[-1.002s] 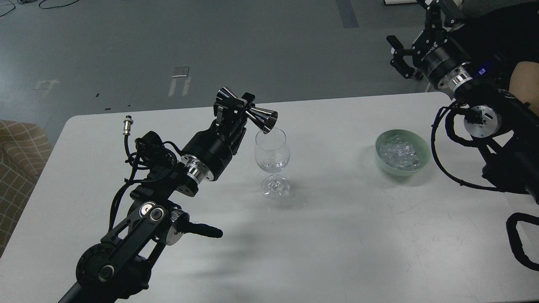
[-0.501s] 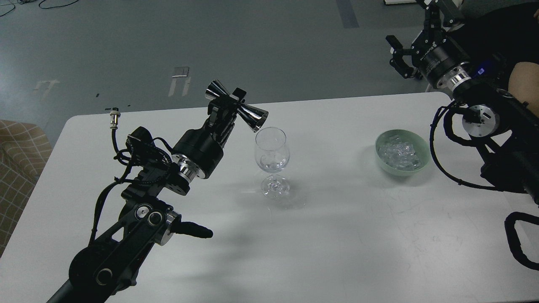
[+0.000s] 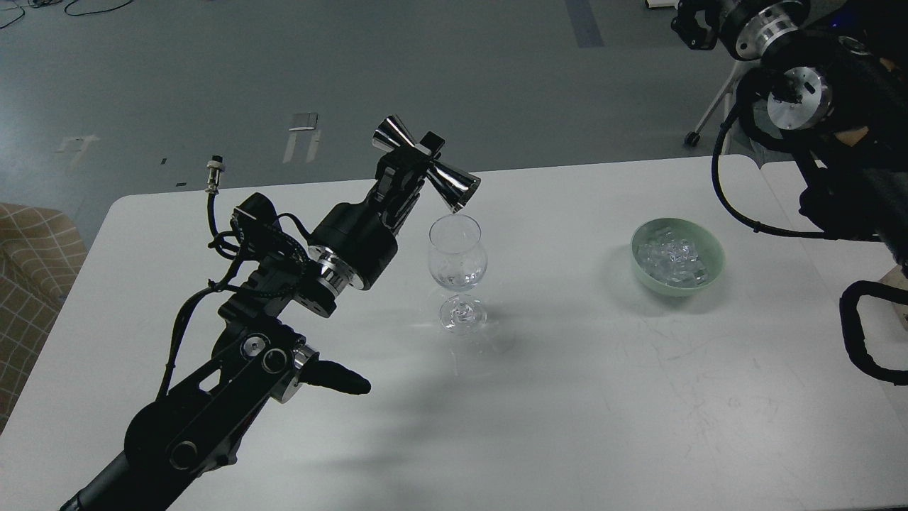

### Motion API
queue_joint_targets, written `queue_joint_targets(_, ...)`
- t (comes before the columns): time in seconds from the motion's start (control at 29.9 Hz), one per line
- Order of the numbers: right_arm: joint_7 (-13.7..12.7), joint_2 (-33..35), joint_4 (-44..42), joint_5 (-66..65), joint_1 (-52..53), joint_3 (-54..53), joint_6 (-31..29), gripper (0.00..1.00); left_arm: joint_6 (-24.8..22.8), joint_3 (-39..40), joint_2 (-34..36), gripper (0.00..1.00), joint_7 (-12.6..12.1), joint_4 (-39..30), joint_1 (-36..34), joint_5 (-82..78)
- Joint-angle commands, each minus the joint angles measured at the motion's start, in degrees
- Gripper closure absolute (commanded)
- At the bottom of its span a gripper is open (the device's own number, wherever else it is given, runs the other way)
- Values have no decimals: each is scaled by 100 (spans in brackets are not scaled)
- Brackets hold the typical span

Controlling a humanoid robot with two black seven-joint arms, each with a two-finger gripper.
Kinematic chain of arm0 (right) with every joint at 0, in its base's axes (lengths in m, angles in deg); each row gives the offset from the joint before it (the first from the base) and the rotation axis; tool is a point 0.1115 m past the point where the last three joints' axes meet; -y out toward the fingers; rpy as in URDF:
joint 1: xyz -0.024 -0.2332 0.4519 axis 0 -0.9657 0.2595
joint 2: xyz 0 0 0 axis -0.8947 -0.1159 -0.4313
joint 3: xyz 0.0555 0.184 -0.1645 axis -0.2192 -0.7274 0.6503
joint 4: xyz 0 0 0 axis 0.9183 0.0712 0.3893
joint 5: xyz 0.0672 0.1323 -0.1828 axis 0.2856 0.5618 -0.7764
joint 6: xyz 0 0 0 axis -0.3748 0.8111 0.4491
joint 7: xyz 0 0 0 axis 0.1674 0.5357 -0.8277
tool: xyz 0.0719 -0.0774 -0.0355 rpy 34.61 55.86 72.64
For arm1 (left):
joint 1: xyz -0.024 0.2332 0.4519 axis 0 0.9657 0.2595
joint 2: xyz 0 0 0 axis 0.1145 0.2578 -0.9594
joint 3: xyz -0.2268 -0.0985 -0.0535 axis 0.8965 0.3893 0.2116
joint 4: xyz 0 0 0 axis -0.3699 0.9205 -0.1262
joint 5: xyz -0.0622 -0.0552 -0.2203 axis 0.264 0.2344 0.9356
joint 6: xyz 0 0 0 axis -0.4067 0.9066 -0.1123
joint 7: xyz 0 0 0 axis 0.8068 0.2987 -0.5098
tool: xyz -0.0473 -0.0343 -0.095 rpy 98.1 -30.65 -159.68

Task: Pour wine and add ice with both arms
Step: 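Tilt the jigger over the wine glass with the left gripper, then turn the jigger upright and carry it back toward its spot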

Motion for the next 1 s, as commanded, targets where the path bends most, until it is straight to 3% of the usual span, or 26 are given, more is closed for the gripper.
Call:
queue_joint_targets(0.0, -73, -105, -1, -1, 67, 4, 177, 0, 0, -22, -3, 100, -18, 3, -1, 9)
queue_joint_targets(0.4, -152, -96, -10, -1, -21, 21, 361, 0, 18, 312, -11, 100, -334, 3, 7, 896)
queue_joint_targets(0.77, -336, -53, -19, 402, -364, -40, 458, 0, 97, 1630, -117, 100, -1248, -14, 16, 3365)
queue_joint_targets(0.97, -468, -9, -27, 631, -469, -40, 564, 0, 545, 2790, -337, 100, -1696, -14, 130, 4772)
